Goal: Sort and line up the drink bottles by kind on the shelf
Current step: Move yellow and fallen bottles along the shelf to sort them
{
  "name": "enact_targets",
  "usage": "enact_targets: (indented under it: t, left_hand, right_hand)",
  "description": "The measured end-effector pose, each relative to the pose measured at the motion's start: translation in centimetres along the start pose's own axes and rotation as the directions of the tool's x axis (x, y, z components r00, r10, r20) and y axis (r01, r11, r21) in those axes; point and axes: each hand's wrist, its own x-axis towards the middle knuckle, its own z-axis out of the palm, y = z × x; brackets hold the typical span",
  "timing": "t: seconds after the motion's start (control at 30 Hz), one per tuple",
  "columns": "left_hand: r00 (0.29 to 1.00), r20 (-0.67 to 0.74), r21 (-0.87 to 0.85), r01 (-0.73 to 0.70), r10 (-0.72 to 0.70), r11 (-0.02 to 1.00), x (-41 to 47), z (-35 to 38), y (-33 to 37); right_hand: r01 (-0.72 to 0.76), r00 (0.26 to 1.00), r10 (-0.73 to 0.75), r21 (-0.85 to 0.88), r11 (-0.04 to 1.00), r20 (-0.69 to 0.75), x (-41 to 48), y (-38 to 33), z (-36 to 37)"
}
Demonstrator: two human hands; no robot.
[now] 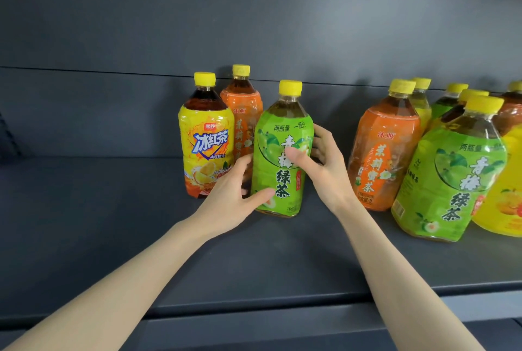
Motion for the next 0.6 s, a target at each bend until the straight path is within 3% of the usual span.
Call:
enact_targets:
  t: [0.33,0.43,0.5,0.6]
  left_hand:
    - [0.999,-0.041,0.199,0.022,-0.014,0.980,0.0,-0.1,0.0]
    - [0.997,-0.075,0.379,0.031,-0.003,0.925,-0.4,-0.2,0.8]
    - [0.992,-0.122,0.456,0.038,0.020,0.889,-0.8,-0.5,1.5]
    - [0.972,-0.198,0.427,-0.028,0.124,0.904,-1.7,-0.8,2.7]
  right_hand:
    - [-0.034,0.999,0.036,-0.065,0.997,0.034,-0.6,-0.2,-0.1]
    - [-0.060,0.996,0.067,-0.108,0.992,0.064,-1.4,-0.8,-0.3]
    - [-0.088,0.992,0.103,-0.190,0.978,0.068,-2.0,-1.6,-0.6]
    - [-0.046,0.998,0.065,-0.465,0.884,0.026,-3.1,-2.6,-2.0]
